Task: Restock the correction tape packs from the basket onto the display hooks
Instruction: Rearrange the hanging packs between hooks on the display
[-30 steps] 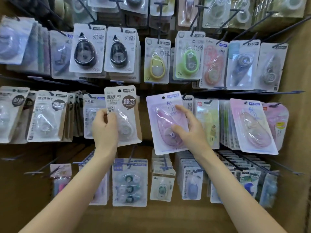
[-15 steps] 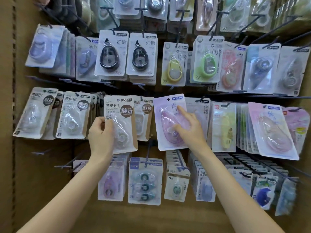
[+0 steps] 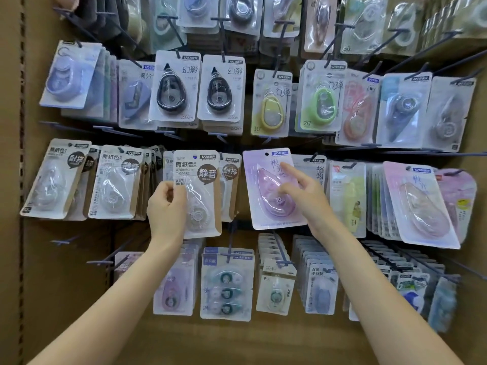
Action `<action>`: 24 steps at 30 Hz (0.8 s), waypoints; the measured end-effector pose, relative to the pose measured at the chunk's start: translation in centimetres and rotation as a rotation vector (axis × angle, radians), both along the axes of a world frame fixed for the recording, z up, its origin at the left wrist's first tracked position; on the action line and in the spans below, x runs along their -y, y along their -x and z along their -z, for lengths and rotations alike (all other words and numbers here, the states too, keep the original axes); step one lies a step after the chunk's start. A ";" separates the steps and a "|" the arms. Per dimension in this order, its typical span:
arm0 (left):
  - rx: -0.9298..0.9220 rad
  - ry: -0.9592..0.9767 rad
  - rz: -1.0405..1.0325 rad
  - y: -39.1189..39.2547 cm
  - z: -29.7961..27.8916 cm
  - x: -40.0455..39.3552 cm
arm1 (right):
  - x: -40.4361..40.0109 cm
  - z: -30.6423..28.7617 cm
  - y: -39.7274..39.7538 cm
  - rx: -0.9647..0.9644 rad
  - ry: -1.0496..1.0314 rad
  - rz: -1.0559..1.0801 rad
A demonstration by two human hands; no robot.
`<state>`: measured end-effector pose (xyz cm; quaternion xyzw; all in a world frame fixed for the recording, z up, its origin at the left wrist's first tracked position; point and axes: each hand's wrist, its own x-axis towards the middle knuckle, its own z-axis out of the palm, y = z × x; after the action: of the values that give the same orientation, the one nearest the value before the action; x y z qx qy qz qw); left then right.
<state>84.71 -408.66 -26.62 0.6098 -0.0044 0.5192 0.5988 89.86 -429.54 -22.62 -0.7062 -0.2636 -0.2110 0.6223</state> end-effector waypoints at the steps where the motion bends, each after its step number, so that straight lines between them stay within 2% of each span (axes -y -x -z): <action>1: -0.001 0.006 0.002 -0.1 0.0 -0.1 | 0.1 -0.1 0.0 0.007 0.017 0.014; 4: -0.004 0.015 0.006 -0.2 0.2 -0.3 | 0.4 0.1 0.4 -0.015 0.028 -0.027; 9: -0.001 0.014 -0.004 -0.6 0.2 -0.2 | 0.4 0.0 0.5 -0.229 -0.139 -0.280; 12: -0.010 0.015 -0.006 -0.8 0.4 0.0 | -0.3 0.2 -0.5 -0.164 -0.024 -0.108; 13: -0.013 0.014 -0.004 -0.9 0.5 0.0 | -0.7 0.3 -1.0 -0.087 0.074 0.011; 16: -0.012 0.016 -0.003 -1.1 0.6 -0.1 | -2.3 0.4 -2.2 0.209 0.537 0.369; 18: -0.013 0.024 0.003 -1.2 0.9 -0.3 | -3.7 0.2 -3.1 0.248 0.656 0.407; 21: -0.029 0.015 -0.001 -0.9 1.7 -0.9 | -4.8 0.3 -5.4 0.184 0.744 0.388; 24: -0.027 -0.002 -0.036 0.0 1.9 -2.4 | -4.9 1.6 -5.7 0.173 0.733 0.418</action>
<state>84.72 -406.30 -28.50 0.6174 0.0143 0.5217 0.5886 95.53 -424.62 -24.26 -0.8984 -0.2235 -0.2837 0.2499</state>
